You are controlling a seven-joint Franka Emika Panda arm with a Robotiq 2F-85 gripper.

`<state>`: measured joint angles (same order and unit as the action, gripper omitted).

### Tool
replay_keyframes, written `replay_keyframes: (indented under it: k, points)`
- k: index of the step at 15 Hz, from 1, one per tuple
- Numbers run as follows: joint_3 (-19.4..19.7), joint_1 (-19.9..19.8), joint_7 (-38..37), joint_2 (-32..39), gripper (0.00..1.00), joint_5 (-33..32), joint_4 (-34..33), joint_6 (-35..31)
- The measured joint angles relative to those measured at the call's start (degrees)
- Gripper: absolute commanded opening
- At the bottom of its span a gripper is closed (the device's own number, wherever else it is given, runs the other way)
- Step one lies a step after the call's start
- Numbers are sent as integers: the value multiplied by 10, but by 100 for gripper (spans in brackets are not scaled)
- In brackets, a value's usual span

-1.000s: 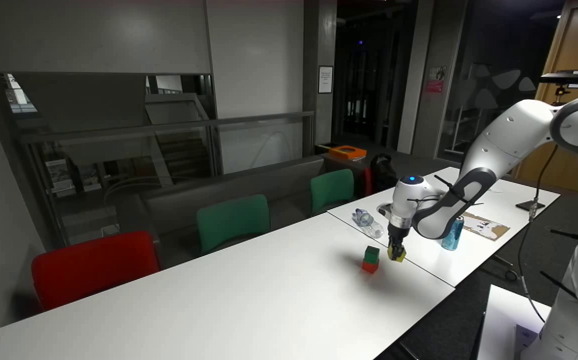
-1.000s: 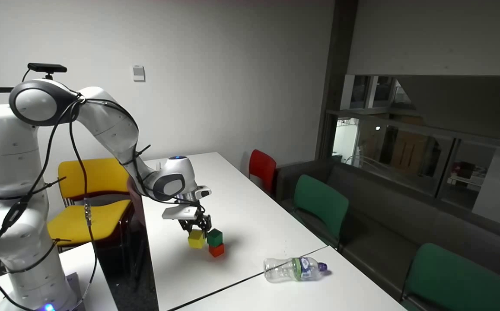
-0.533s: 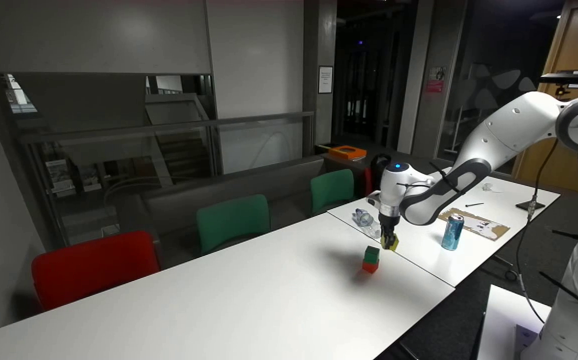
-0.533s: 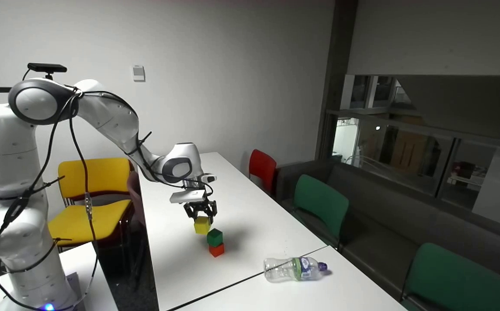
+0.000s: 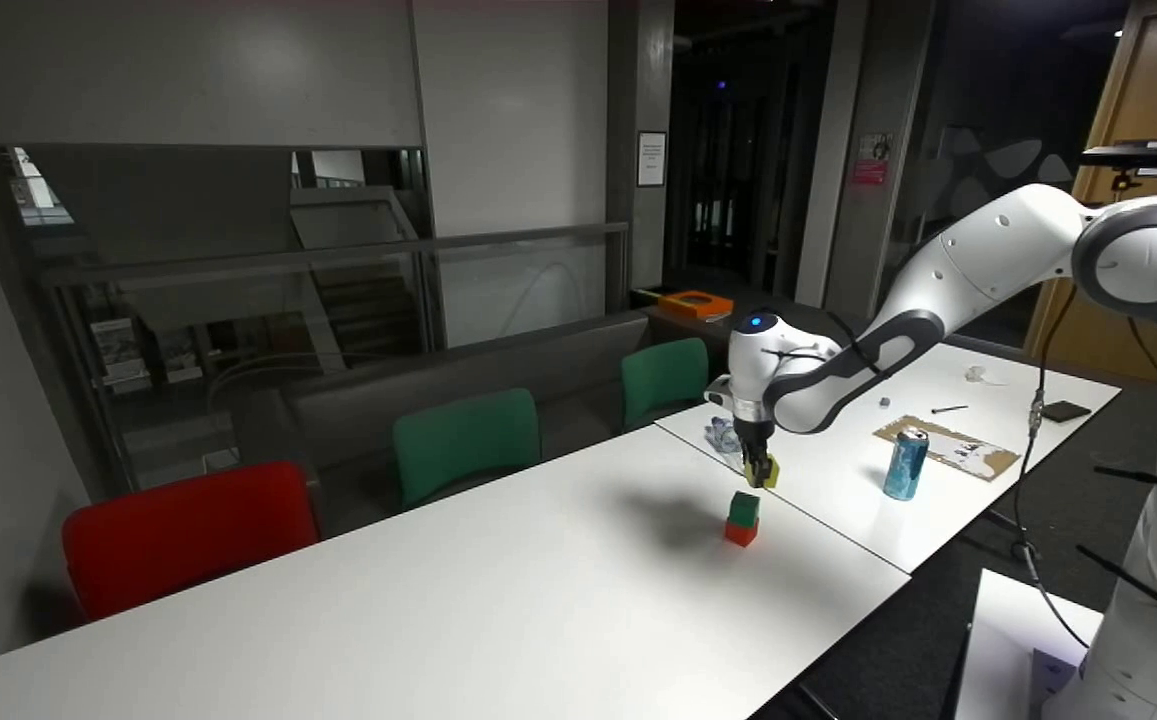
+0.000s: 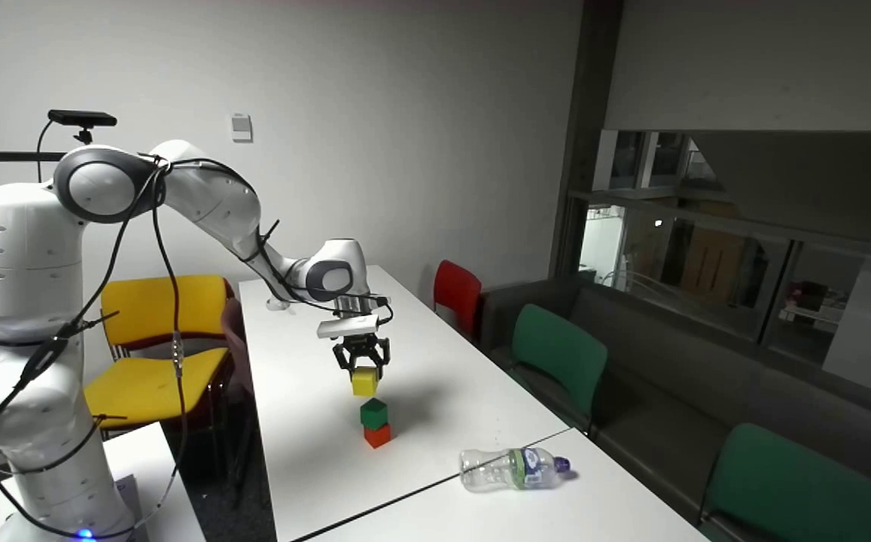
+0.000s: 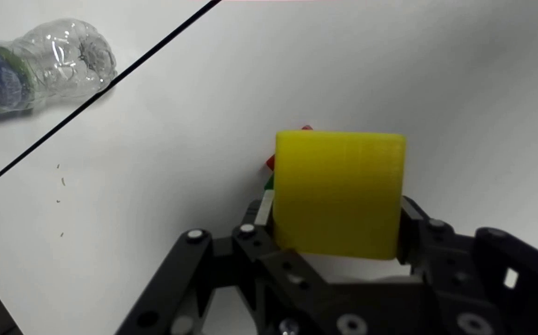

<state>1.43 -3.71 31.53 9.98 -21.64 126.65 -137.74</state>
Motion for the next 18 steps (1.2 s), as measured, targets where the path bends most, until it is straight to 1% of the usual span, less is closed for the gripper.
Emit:
replay_keyframes:
  k: [4, 8, 12, 18]
  points:
    - [-6, 0, 21, 44, 33, 1, -46, 8]
    - [-6, 0, 34, 85, 33, 1, -77, 8]
    - [-6, -3, 40, 111, 33, 1, -93, 11]
    - [-5, -10, 49, 123, 33, 1, -105, 48]
